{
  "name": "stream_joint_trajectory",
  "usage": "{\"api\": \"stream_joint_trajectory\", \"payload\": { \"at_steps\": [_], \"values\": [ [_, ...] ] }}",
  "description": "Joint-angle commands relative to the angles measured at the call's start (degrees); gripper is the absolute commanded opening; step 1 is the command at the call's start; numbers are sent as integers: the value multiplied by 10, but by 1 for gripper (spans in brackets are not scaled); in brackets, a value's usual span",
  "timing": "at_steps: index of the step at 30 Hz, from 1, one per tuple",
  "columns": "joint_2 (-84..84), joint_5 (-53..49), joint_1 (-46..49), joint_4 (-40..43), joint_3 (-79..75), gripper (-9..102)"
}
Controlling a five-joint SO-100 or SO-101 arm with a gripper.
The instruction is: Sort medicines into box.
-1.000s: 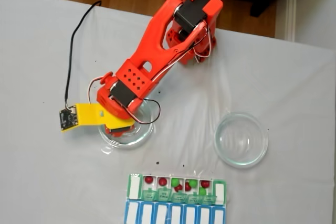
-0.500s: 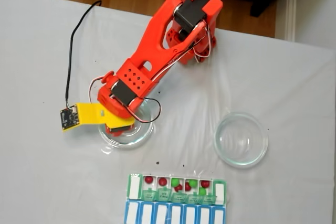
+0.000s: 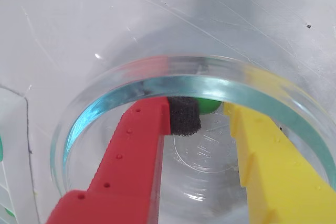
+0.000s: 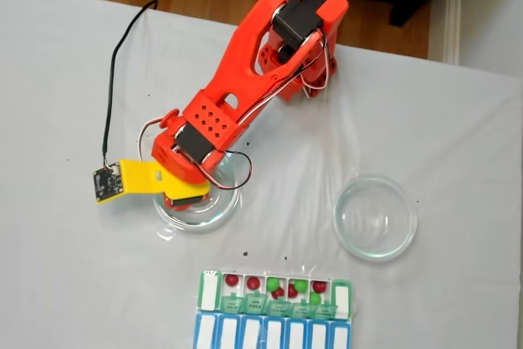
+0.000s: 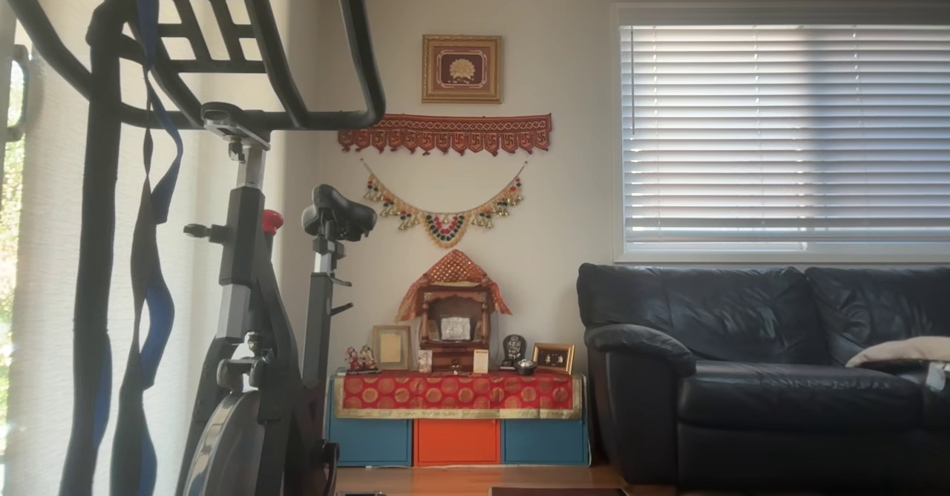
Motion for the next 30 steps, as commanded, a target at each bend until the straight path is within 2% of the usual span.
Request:
{"api": "stream_joint_trajectory", "payload": {
  "at_steps": [1, 13, 21, 30],
  "values": [
    [42, -1, -3, 4, -22, 1],
    [87, 18, -24, 89, -55, 1],
    [120, 82, -71, 178, -140, 1],
    [115, 177, -140, 230, -230, 1]
  ]
}}
